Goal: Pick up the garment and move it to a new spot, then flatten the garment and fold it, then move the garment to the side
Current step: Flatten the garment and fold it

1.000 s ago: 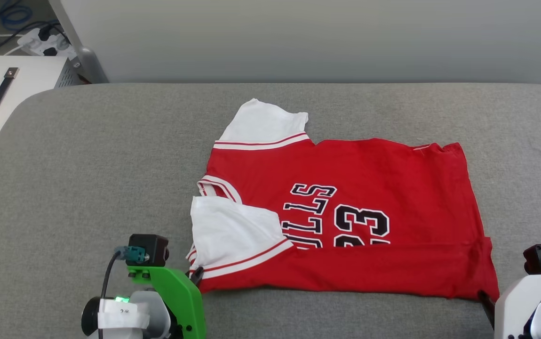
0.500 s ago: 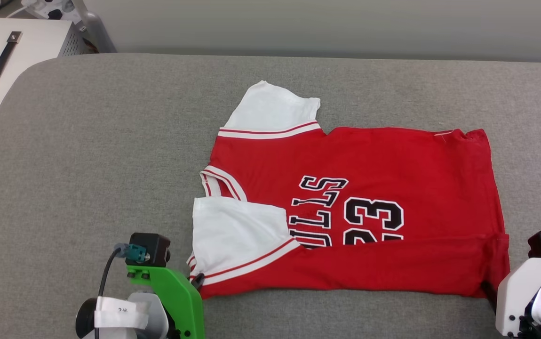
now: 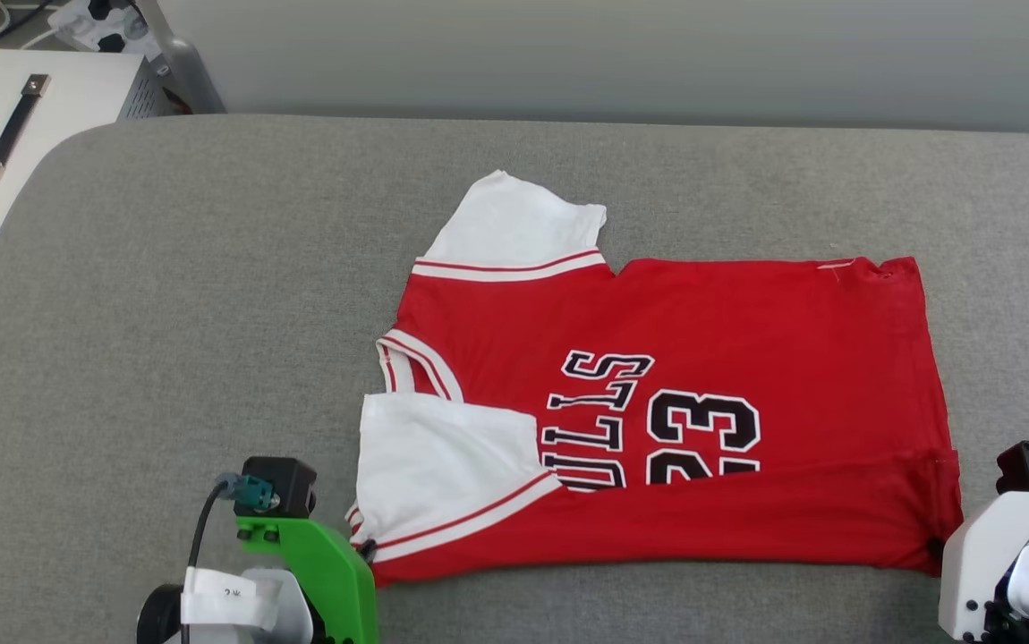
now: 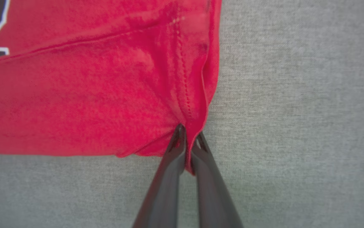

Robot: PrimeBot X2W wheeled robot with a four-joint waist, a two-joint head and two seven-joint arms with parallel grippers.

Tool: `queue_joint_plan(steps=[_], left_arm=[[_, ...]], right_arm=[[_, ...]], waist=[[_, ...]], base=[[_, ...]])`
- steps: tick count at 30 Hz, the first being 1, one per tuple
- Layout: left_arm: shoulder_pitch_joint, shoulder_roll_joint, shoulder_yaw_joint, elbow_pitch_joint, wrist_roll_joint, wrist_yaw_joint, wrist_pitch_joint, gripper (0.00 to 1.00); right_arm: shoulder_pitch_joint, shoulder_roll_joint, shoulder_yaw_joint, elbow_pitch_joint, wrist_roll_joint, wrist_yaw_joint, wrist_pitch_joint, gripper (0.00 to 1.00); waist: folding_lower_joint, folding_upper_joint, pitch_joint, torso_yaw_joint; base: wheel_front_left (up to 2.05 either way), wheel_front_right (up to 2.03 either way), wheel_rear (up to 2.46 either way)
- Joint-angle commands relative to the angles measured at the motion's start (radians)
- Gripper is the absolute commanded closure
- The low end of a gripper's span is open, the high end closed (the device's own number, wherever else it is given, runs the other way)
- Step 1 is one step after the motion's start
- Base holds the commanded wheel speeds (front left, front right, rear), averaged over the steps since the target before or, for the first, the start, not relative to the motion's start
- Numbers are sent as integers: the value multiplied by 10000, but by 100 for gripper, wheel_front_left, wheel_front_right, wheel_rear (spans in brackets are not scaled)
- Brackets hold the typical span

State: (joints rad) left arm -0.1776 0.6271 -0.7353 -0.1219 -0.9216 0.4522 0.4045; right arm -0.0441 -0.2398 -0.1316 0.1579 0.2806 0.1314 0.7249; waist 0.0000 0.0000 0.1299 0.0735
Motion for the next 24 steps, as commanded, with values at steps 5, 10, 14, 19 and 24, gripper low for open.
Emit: queue_joint_plan(steps=[5,10,14,19,24], left_arm=[[467,105,-70,292,-207,-85,10,100],[905,161,-164,376,-316,-118,-66,100],[1253,166,-323,472,-398,-225,-95,100],[1434,-1,-422,816,-510,-441,-230,100],[1358,-218,-479,1313,-550,-706,-374,100]], right_arm=[[388,-356,72,-240,299,-7,275,100],[1002,-605,55,-792,580,-7,739,100],[1667,-657,-200,-1339,691,-7,1255,100],[2317,-489,-400,-1666,737,-7,1630,100],[2404,-320,-343,-1571,728,-7,1508,100]], waist=[[0,0,-818,-102],[0,0,-1275,-153],[0,0,-1450,-183],[0,0,-1421,-234],[0,0,-1222,-311]], base=[[0,0,0],[0,0,0],[0,0,0],[0,0,0],[0,0,0]])
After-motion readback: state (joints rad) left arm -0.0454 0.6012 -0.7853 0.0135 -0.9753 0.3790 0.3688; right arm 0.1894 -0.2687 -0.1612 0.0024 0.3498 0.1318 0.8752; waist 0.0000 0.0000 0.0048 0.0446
